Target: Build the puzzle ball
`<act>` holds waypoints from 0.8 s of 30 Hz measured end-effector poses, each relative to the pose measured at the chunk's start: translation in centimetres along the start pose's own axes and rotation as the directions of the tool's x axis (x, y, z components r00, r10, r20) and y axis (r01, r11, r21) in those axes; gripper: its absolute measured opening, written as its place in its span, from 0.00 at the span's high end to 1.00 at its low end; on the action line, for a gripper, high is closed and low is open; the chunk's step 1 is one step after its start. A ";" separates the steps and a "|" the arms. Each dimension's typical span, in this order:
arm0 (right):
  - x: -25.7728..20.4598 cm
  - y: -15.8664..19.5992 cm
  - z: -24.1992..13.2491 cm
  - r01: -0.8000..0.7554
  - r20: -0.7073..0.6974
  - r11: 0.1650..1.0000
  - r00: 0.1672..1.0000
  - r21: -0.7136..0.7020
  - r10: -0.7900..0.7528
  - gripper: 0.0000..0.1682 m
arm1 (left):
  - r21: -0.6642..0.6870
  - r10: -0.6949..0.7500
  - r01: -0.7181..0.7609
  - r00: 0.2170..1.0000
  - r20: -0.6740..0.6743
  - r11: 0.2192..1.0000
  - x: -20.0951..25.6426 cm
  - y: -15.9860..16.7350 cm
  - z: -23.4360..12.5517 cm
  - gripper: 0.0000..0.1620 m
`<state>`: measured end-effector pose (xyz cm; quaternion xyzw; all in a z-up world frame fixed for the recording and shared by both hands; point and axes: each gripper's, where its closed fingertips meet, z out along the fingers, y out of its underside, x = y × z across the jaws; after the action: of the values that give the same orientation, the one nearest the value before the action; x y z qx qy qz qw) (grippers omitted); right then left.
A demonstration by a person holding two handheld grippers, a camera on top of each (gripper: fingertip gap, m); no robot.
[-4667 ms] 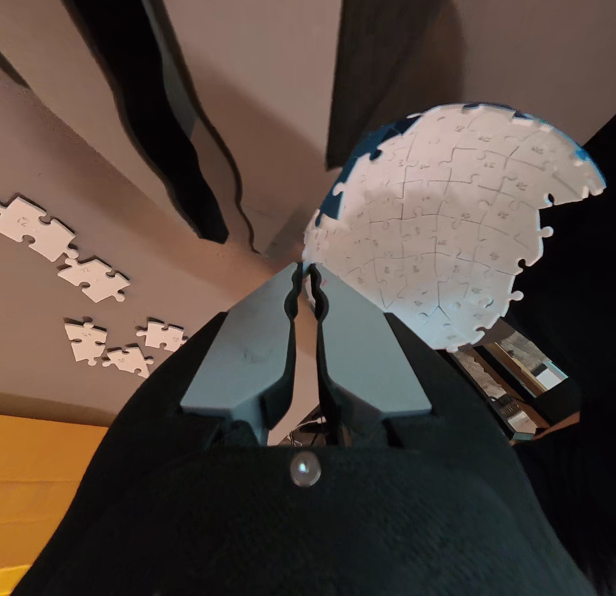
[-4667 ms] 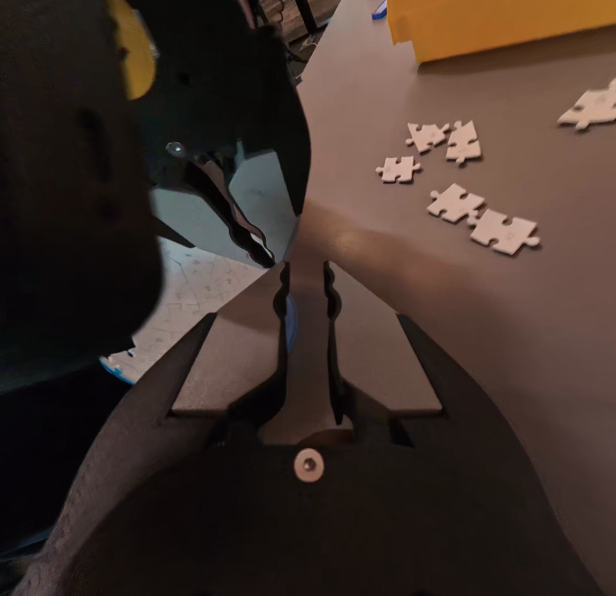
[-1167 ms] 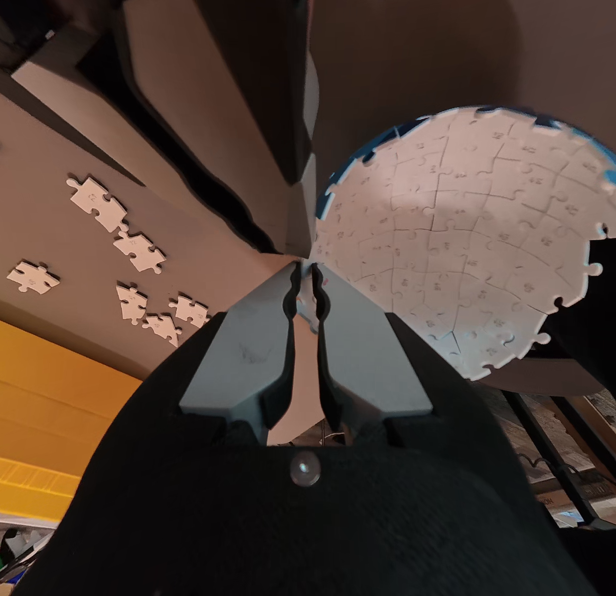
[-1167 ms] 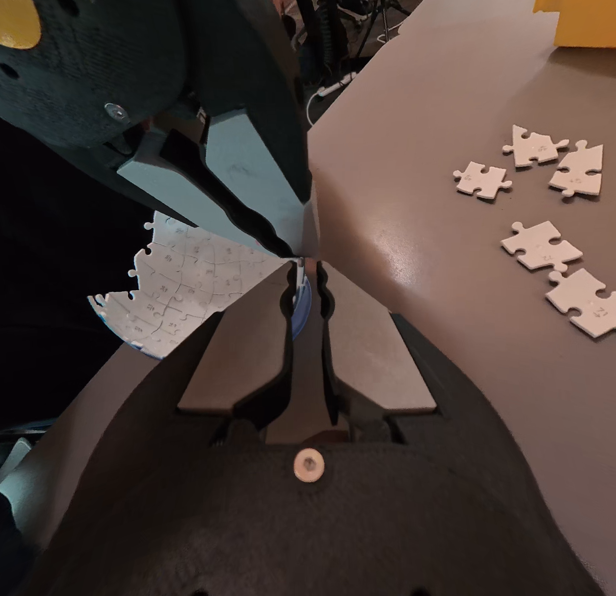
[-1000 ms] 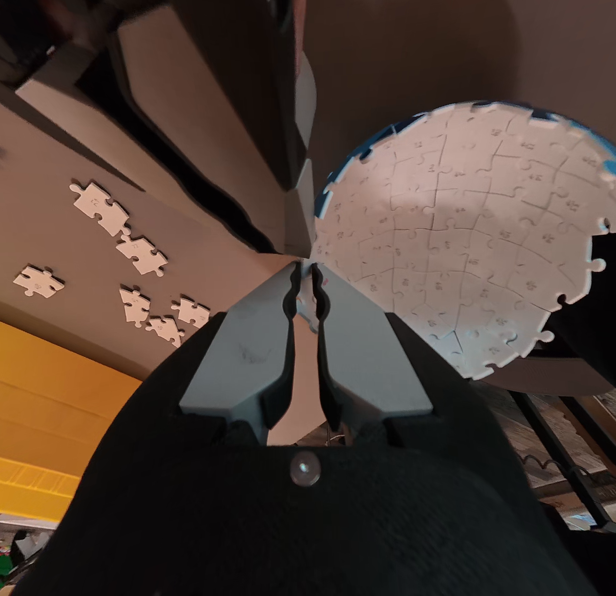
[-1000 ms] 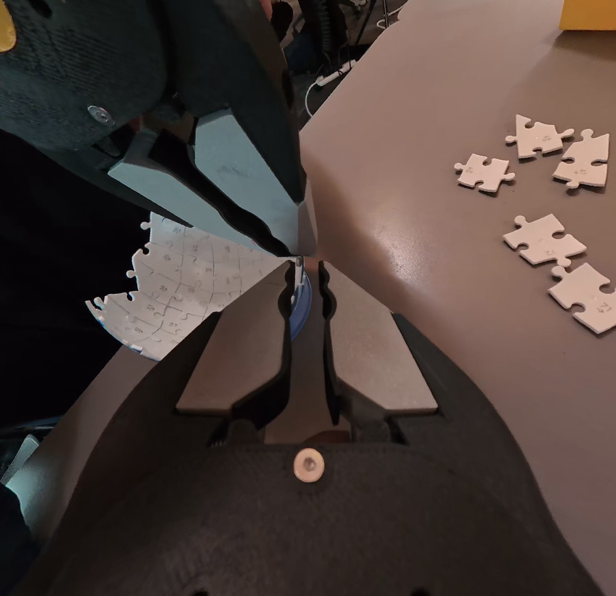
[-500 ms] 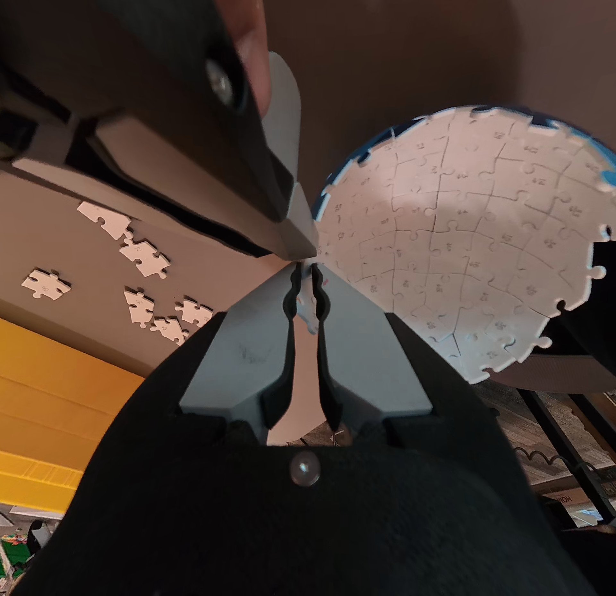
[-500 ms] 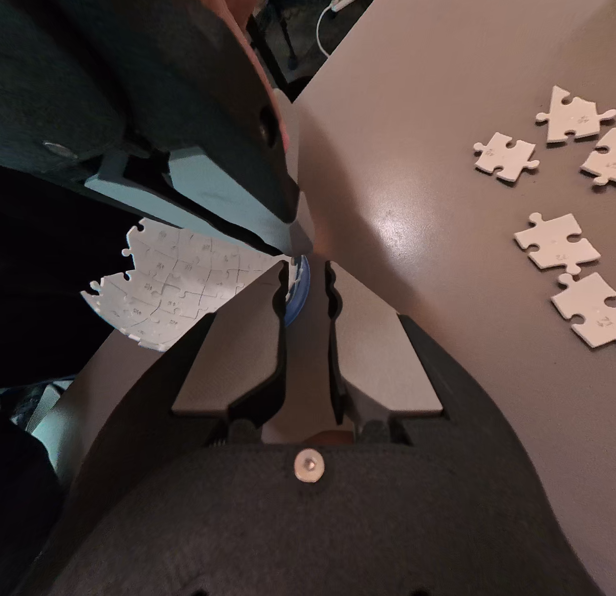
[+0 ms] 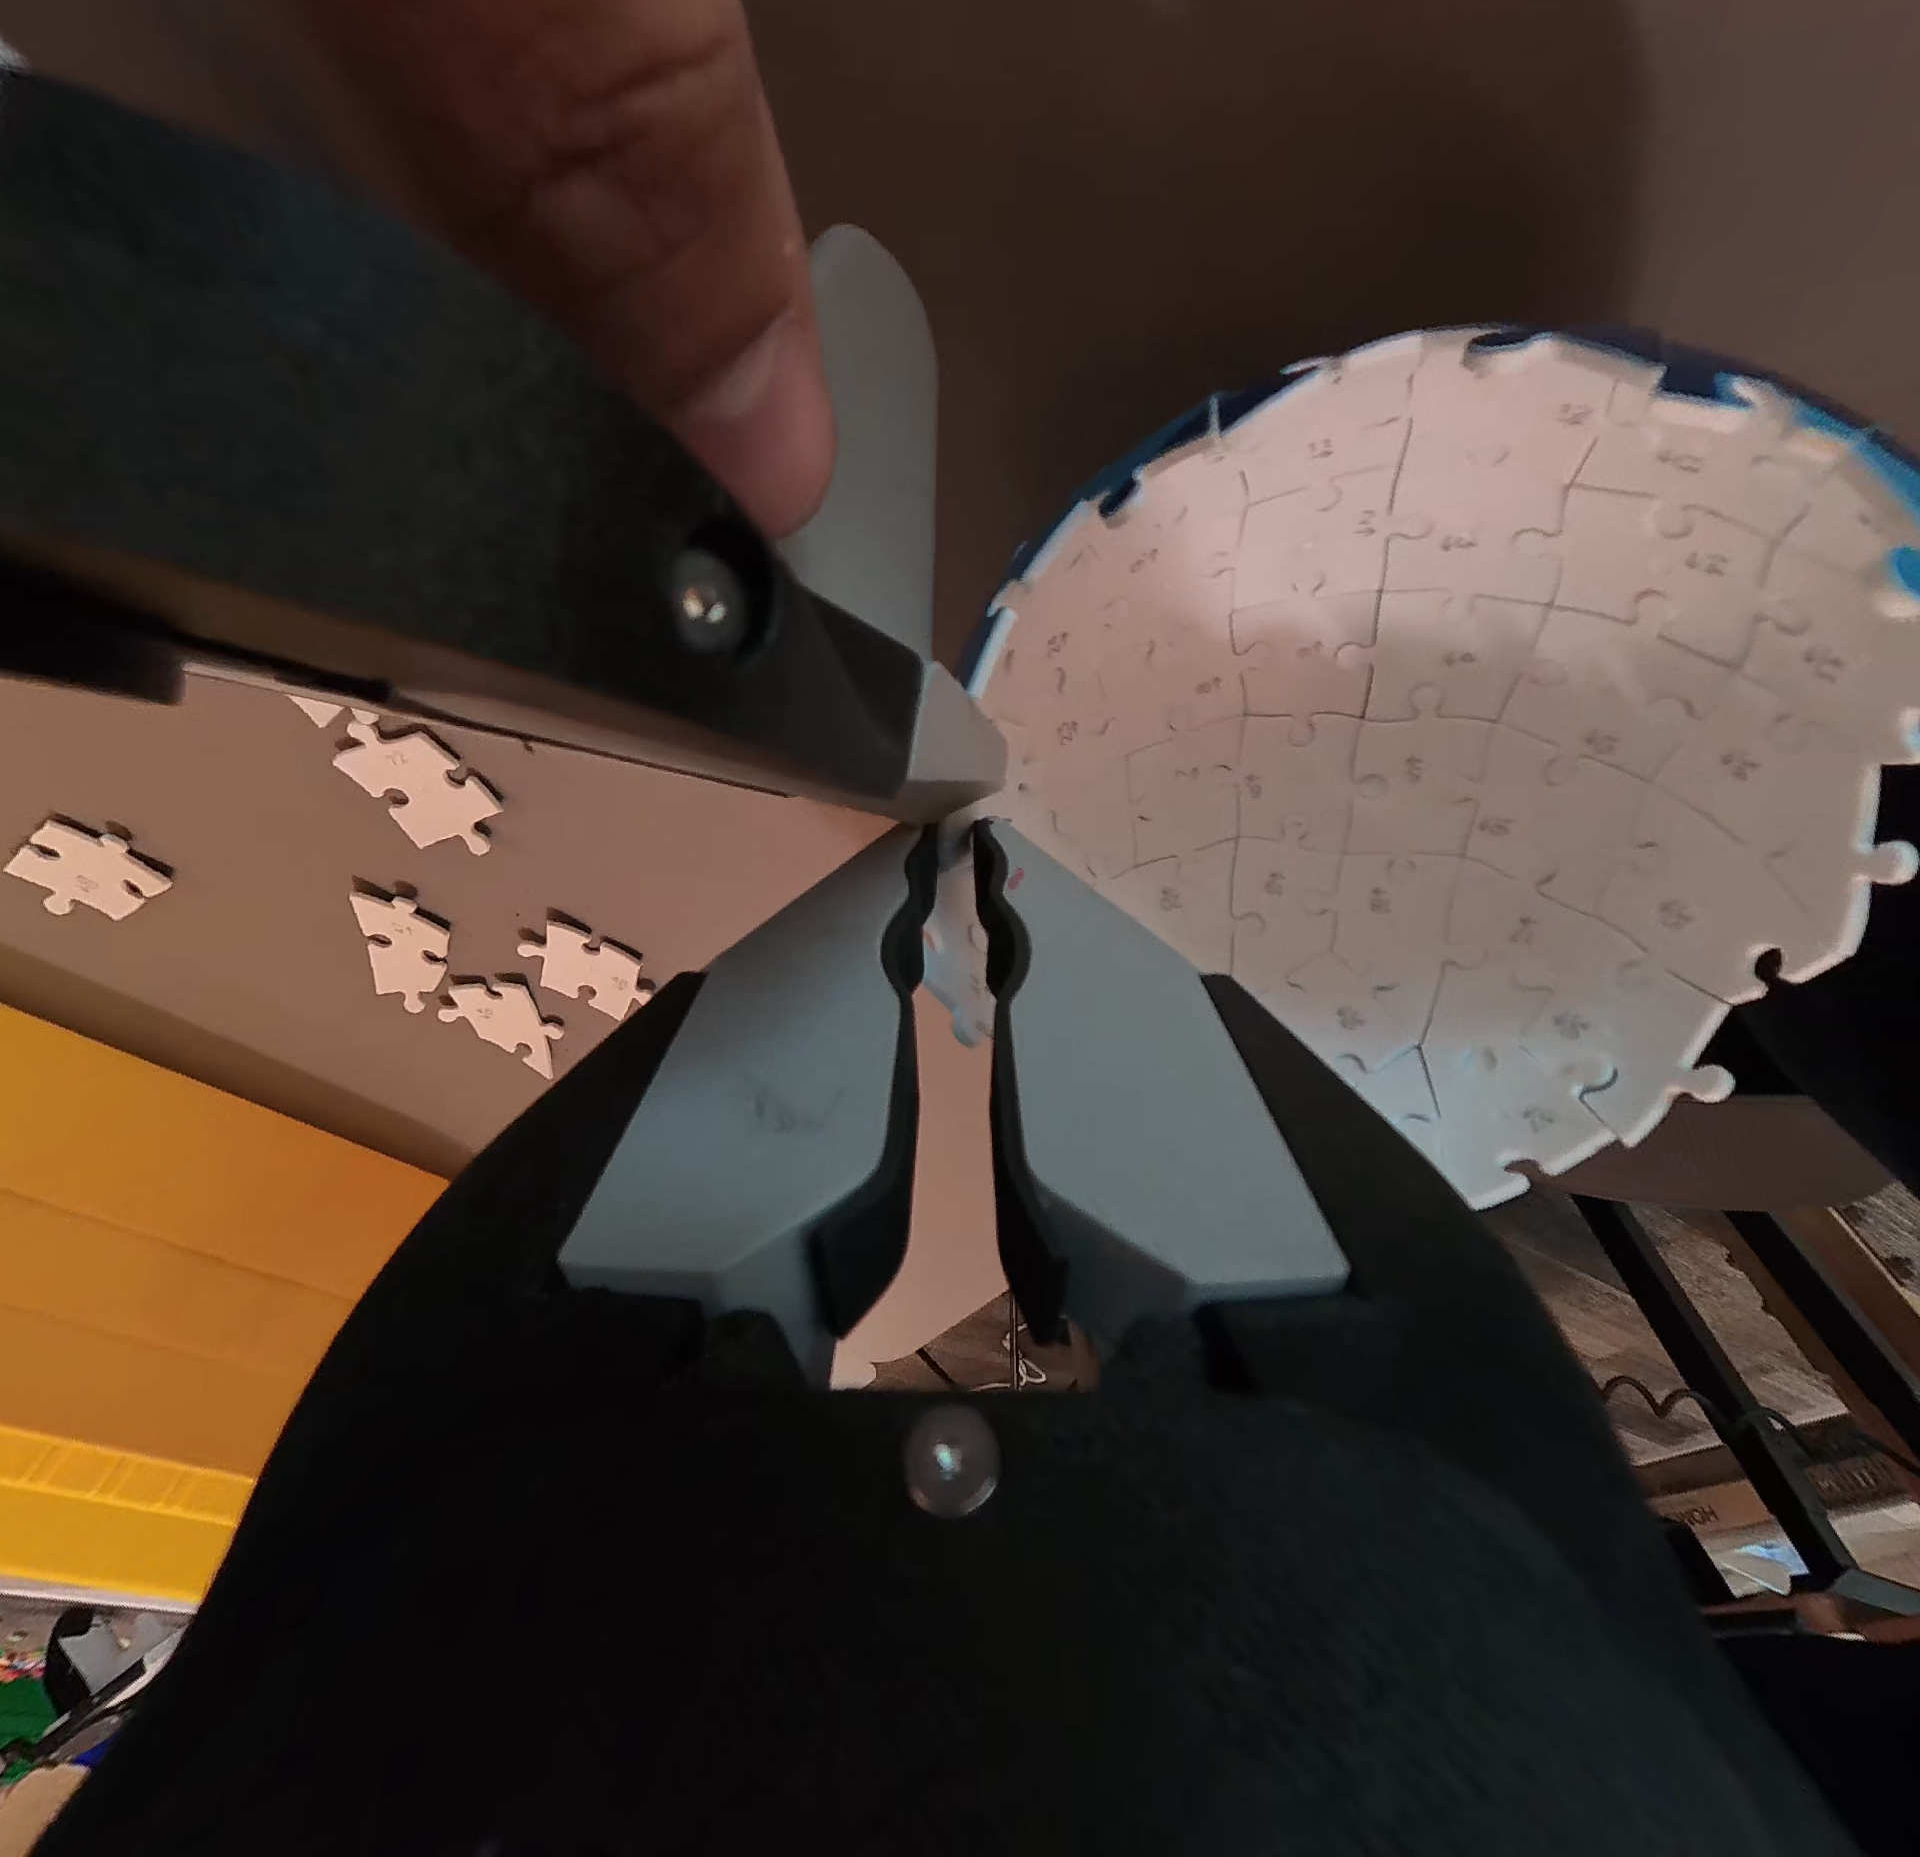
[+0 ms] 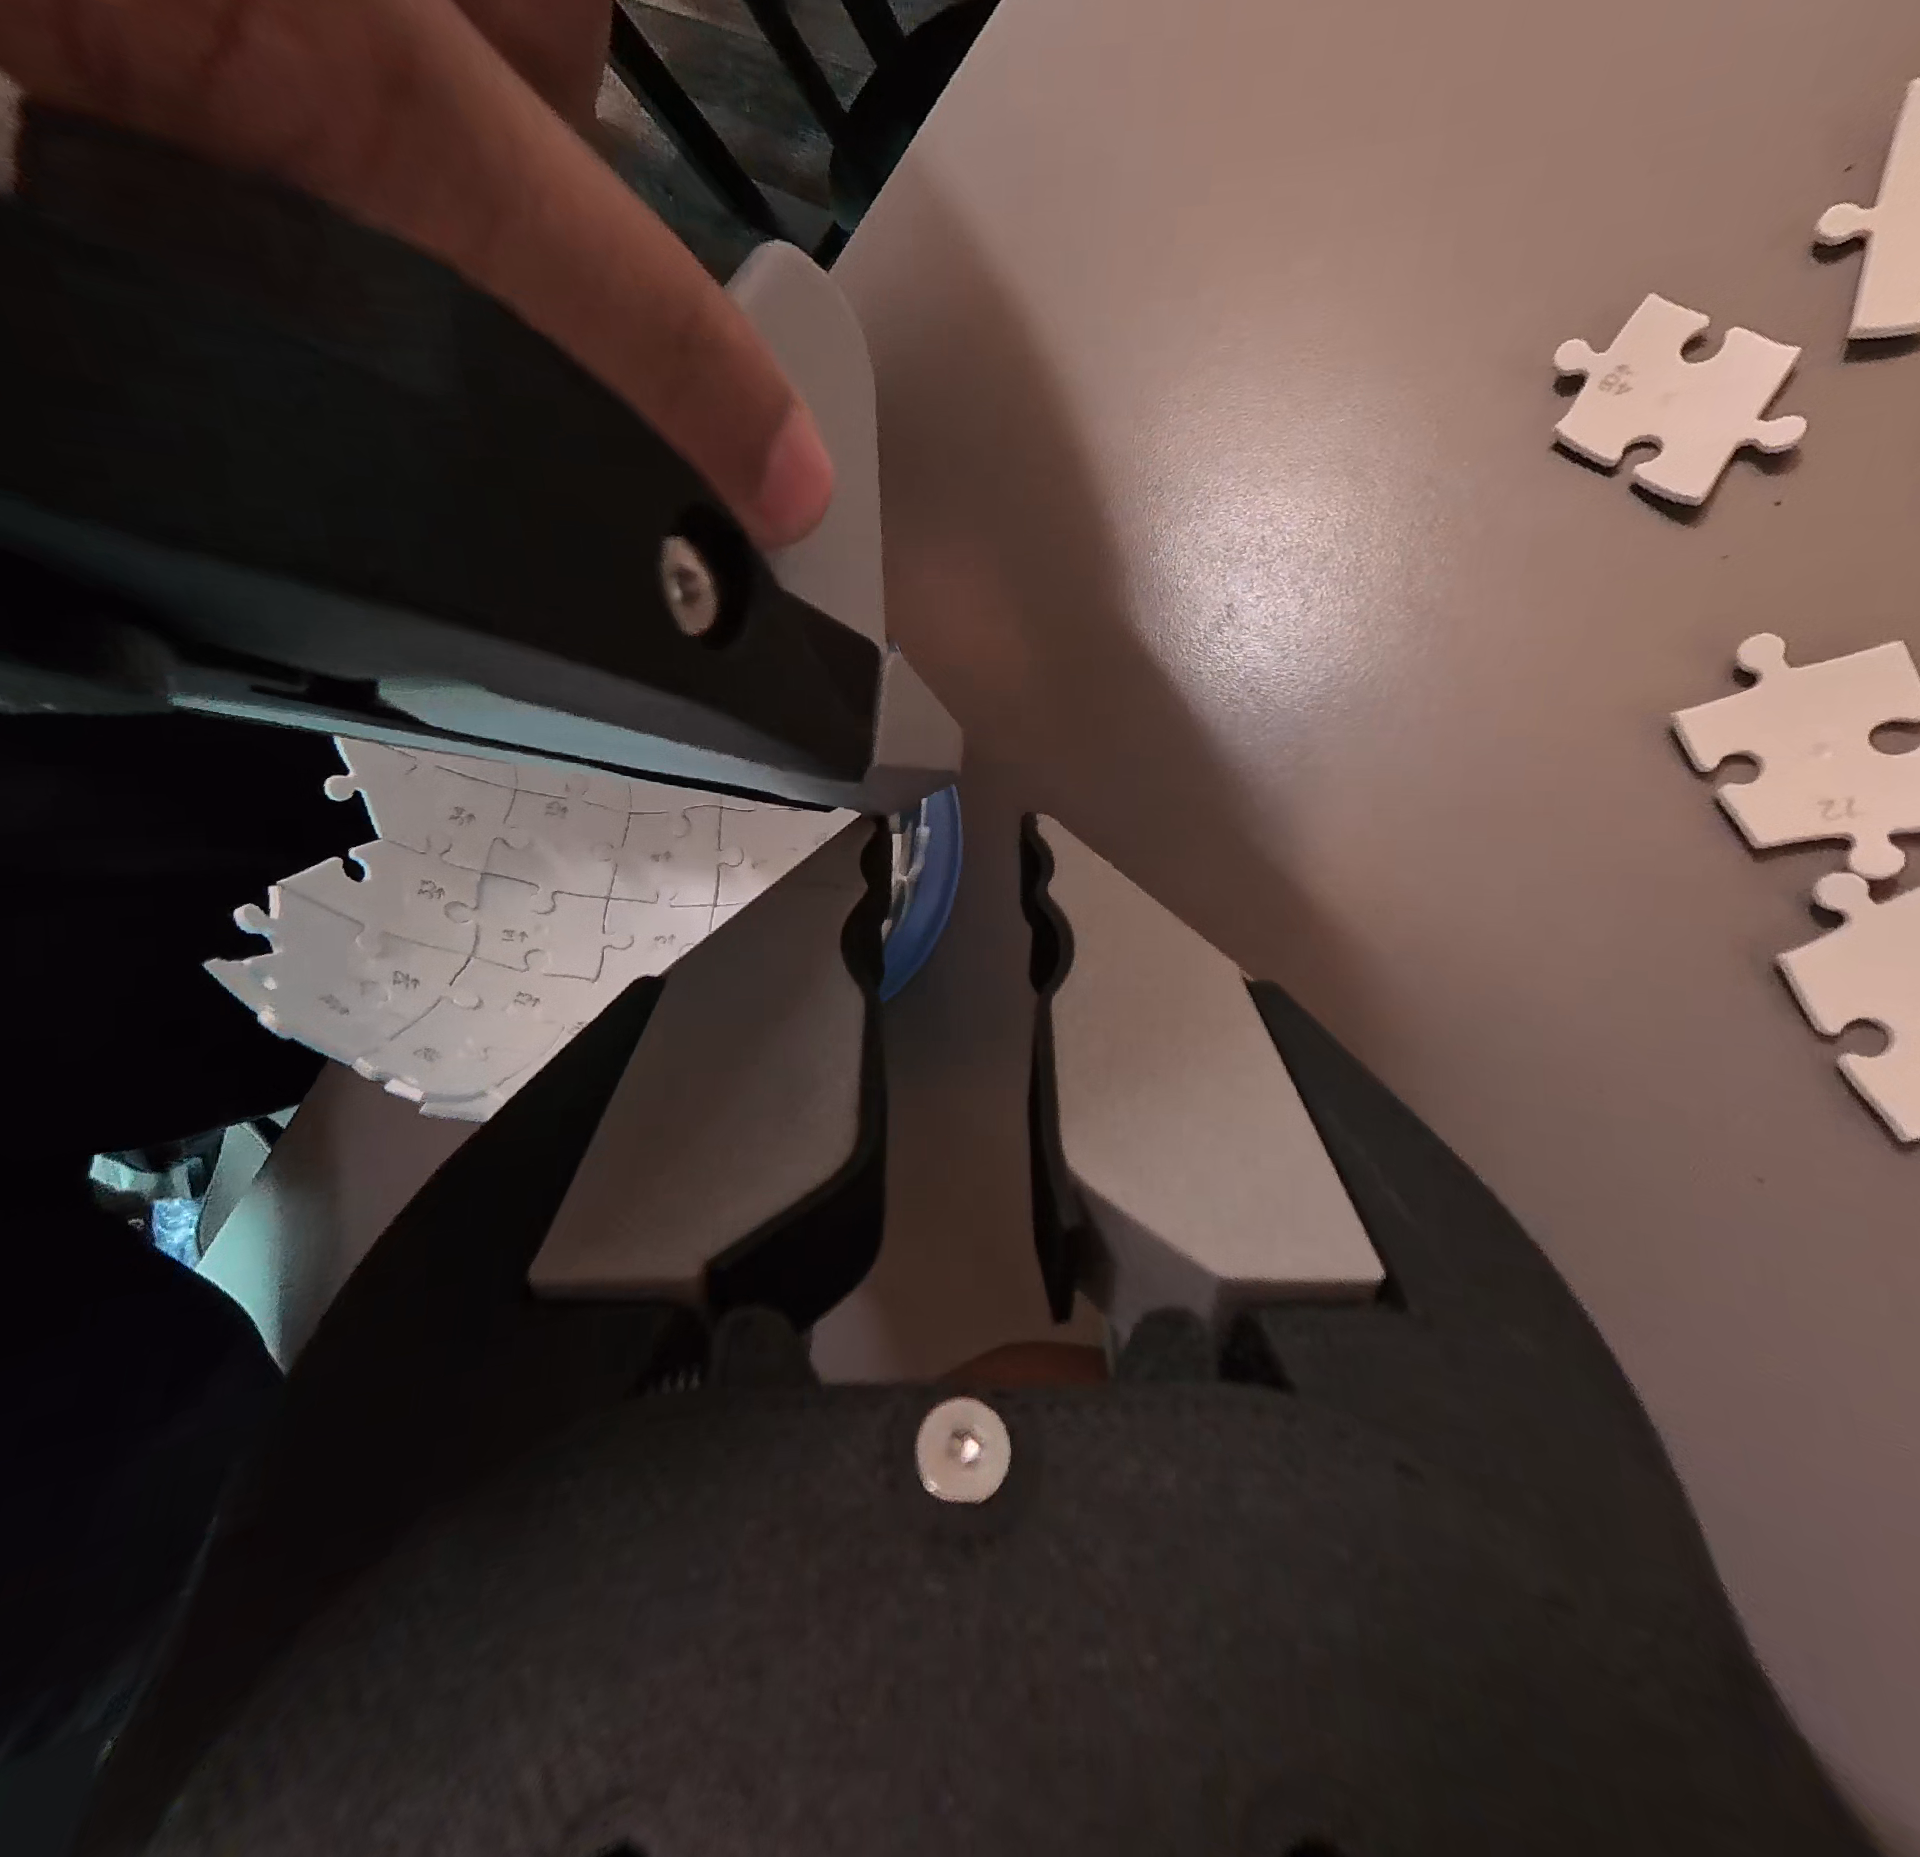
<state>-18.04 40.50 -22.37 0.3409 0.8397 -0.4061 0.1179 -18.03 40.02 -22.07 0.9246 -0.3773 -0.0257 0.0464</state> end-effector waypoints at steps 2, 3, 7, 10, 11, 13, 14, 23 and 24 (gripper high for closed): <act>-0.2 0.0 0.2 0.007 0.011 1.000 1.000 -0.007 -0.007 0.90 | 0.002 -0.007 0.007 1.000 -0.002 1.000 0.0 0.0 0.0 0.98; -0.4 0.0 0.3 0.009 0.019 1.000 1.000 -0.009 -0.009 0.92 | -0.001 -0.008 0.008 1.000 -0.003 1.000 0.0 0.1 0.0 0.98; -0.6 -0.1 0.6 0.007 0.028 1.000 1.000 -0.009 -0.007 0.97 | -0.003 -0.012 0.012 1.000 -0.005 1.000 0.1 0.3 0.1 0.97; -0.5 -0.1 0.7 -0.011 0.043 1.000 0.999 0.004 0.011 0.96 | -0.003 -0.011 0.011 1.000 -0.006 1.000 0.1 0.4 0.1 0.97; -0.4 -0.1 0.7 -0.017 0.045 1.000 0.999 0.005 0.017 0.95 | -0.004 -0.009 0.009 1.000 -0.003 1.000 0.1 0.4 0.2 0.97; -0.4 -0.1 0.7 -0.009 0.043 1.000 0.999 0.002 0.009 0.95 | -0.004 -0.005 0.006 1.000 0.004 1.000 0.0 0.4 0.2 0.97; -0.5 -0.1 0.7 0.000 0.040 1.000 0.999 0.000 0.000 0.98 | -0.002 -0.005 0.005 1.000 0.011 1.000 -0.1 0.3 0.2 0.97; -0.5 -0.1 0.6 0.004 0.014 1.000 1.000 -0.014 -0.004 1.00 | 0.031 -0.025 0.023 0.998 0.050 0.999 -0.2 0.6 -0.6 0.95; -0.5 -0.1 0.6 0.004 0.011 1.000 1.000 -0.016 -0.004 1.00 | 0.039 -0.029 0.028 0.999 0.045 0.999 -0.2 0.6 -0.8 0.94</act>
<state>-17.83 39.76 -22.45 0.3359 0.8430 -0.4012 0.1245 -18.50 39.76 -21.23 0.9298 -0.3654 -0.0402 0.0198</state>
